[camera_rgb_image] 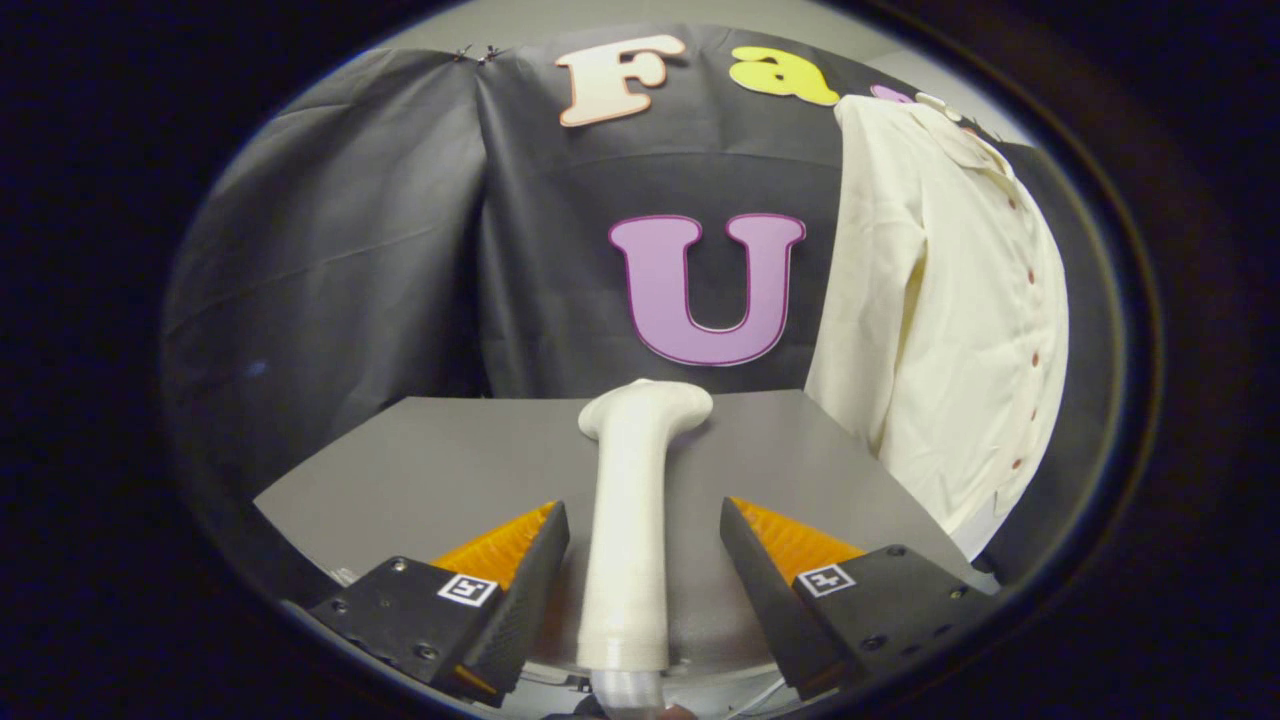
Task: Iron the clothes twice with a garment steamer, once on the left side and once on the right side.
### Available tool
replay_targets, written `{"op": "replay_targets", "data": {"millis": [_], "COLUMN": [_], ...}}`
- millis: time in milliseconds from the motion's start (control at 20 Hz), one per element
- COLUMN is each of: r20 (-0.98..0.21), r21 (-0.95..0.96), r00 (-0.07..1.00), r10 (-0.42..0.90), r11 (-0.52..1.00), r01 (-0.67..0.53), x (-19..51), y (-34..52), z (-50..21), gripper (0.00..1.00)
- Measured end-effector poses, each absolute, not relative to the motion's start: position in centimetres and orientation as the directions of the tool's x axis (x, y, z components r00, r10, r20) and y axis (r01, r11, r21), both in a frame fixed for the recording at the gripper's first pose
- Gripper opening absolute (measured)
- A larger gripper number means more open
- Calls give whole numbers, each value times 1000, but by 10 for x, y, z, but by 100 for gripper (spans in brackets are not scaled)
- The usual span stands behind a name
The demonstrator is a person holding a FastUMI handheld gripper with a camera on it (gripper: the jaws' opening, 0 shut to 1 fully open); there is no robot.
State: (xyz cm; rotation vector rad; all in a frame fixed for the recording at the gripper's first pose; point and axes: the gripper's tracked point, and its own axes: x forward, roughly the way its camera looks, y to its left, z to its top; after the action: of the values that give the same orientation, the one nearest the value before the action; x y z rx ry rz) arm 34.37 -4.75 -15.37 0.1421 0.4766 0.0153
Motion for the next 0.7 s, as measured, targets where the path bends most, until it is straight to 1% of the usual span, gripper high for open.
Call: {"op": "replay_targets", "data": {"millis": [50,150,250,300,400,500,700], "r20": [-464,-494,-500,-498,-501,-481,-380], "r21": [137,125,103,98,120,124,201], "r00": [885,869,866,867,865,876,919], "r10": [44,36,24,21,33,34,110], "r11": [990,992,994,995,992,992,979], "r01": [23,31,32,33,31,30,-35], "x": [344,343,349,349,349,347,337], "y": [-46,-47,-49,-49,-43,-40,-37], "z": [-155,-162,-164,-163,-163,-161,-139], "gripper": [89,85,84,81,63,42,37]}}
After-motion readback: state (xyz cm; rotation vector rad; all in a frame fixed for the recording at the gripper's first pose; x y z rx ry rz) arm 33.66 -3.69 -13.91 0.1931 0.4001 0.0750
